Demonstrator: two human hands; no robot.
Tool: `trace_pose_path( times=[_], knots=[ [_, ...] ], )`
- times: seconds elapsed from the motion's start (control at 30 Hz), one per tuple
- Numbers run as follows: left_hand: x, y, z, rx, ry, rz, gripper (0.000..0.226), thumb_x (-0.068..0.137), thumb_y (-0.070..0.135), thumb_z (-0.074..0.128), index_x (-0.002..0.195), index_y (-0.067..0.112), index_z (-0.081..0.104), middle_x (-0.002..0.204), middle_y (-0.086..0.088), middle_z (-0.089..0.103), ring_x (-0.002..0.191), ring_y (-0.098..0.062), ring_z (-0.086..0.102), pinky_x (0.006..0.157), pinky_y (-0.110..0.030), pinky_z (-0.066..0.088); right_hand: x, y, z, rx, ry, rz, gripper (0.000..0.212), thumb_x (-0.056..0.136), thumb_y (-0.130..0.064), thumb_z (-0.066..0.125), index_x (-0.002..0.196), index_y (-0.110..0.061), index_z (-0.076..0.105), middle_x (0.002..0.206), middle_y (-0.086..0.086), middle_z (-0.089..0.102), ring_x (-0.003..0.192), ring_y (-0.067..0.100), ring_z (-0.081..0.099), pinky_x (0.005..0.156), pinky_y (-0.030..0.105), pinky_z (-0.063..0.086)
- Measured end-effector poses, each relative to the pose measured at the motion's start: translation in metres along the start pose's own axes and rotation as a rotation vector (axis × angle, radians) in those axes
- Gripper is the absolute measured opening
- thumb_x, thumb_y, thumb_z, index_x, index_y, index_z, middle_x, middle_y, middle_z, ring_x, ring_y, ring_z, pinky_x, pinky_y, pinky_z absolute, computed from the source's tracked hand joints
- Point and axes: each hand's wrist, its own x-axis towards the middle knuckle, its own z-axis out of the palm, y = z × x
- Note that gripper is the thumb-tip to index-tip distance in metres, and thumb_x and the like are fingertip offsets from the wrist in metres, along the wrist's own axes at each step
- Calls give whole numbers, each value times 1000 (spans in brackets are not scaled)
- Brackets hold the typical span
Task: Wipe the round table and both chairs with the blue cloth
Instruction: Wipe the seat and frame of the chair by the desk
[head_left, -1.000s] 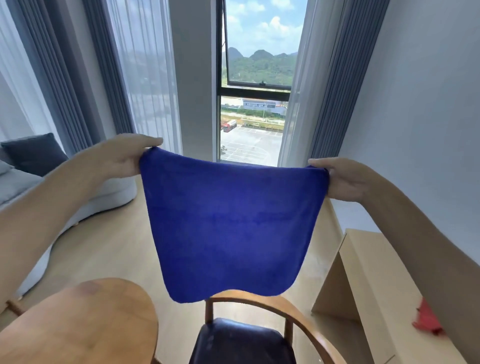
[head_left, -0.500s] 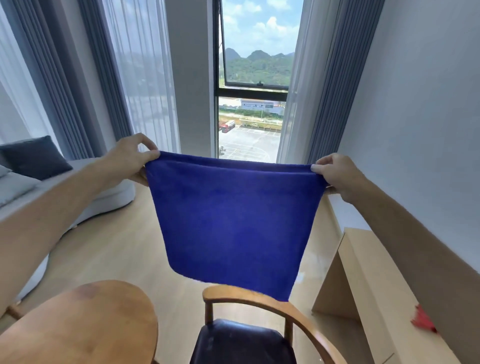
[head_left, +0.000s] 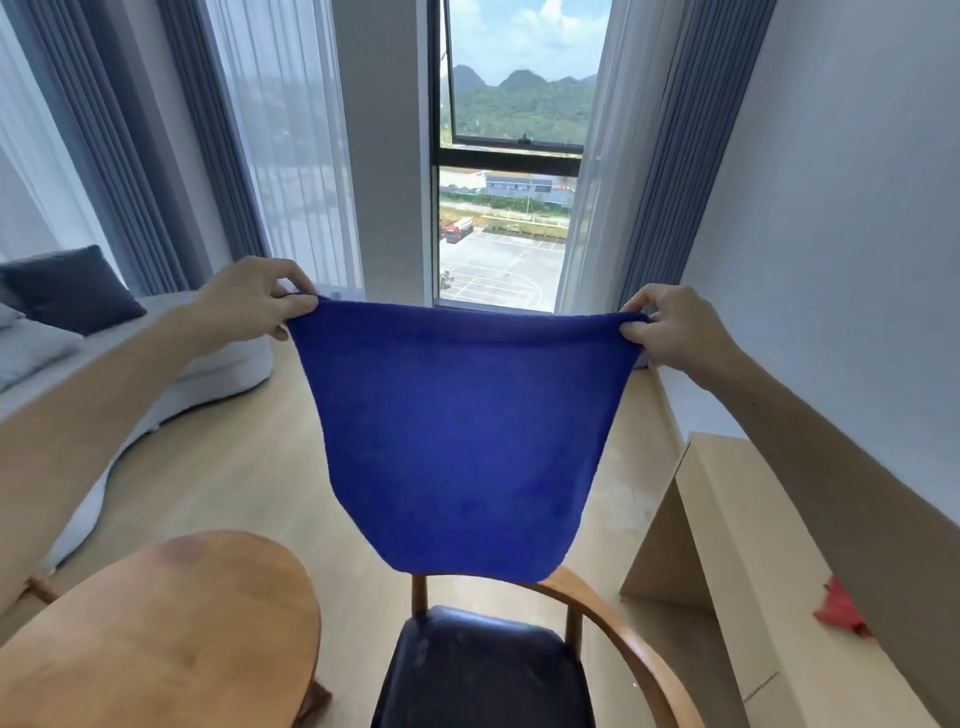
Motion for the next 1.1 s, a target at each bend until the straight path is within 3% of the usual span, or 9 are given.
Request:
trace_pose_path(
  times=[0.13, 0.27, 0.37, 0.5, 0.63, 0.77, 0.9, 1.0, 1.1],
  knots=[
    [2, -2, 6, -205, 58, -98, 3, 94, 16, 60, 94, 14, 59, 82, -12, 68, 73, -21, 68, 44, -19, 52, -2, -4, -2, 404, -137, 313, 10, 92, -6, 59, 95, -15, 57, 96, 10, 63, 78, 21, 65, 50, 29, 57],
    [6, -11, 2, -279, 42, -116, 5, 94, 16, 60, 98, 13, 59, 87, -15, 68, 78, -24, 67, 45, -20, 53, -3, -2, -5, 503, -185, 365, 8, 92, -4, 59, 90, -9, 63, 85, 9, 70, 72, 18, 69, 55, 31, 58],
    [7, -15, -1, -330, 55, -127, 4, 93, 18, 62, 91, 15, 60, 88, -16, 67, 78, -23, 66, 45, -19, 53, -3, -1, -8, 492, -177, 349, 8, 91, -6, 62, 85, -10, 67, 84, 8, 71, 74, 18, 69, 66, 32, 59],
    [8, -18, -1, -336, 49, -140, 7, 93, 21, 61, 88, 16, 60, 89, -16, 66, 77, -21, 64, 45, -16, 52, -2, -2, -10, 489, -176, 323, 8, 89, -8, 64, 83, -12, 68, 86, 7, 71, 75, 18, 67, 67, 31, 58],
    [6, -21, -3, -299, -58, -112, 9, 91, 26, 63, 95, 18, 61, 91, -11, 69, 80, -17, 67, 54, -18, 53, -3, 0, -13, 460, -287, 254, 8, 84, -8, 70, 90, -13, 68, 90, 5, 70, 82, 18, 67, 66, 29, 57],
    [3, -21, -4, -115, -191, 7, 13, 86, 24, 70, 99, 25, 66, 88, -4, 72, 81, -14, 69, 66, -19, 52, -8, 3, -9, 240, -314, 74, 16, 83, -6, 71, 85, -21, 68, 89, 4, 67, 82, 18, 65, 68, 27, 58],
    [2, -21, 2, -14, -159, 89, 6, 91, 14, 64, 92, 17, 69, 87, -6, 71, 86, -24, 65, 71, -25, 45, -12, 7, 0, 51, -230, -74, 15, 84, -8, 69, 78, -21, 66, 77, -3, 65, 76, 16, 61, 65, 30, 55],
    [2, -22, 4, 106, -145, 119, 7, 93, 16, 61, 91, 15, 68, 91, -7, 67, 89, -25, 61, 73, -29, 43, -13, 11, 3, 43, -214, -113, 8, 87, -11, 68, 82, -18, 68, 79, -8, 63, 75, 12, 61, 63, 23, 49],
    [3, -23, 2, 151, -161, 115, 8, 93, 17, 61, 90, 15, 69, 97, -4, 63, 93, -19, 59, 77, -30, 41, -14, 18, 4, 136, -232, -59, 5, 89, -11, 65, 89, -11, 70, 85, 0, 68, 82, 15, 64, 71, 28, 54]
  ],
)
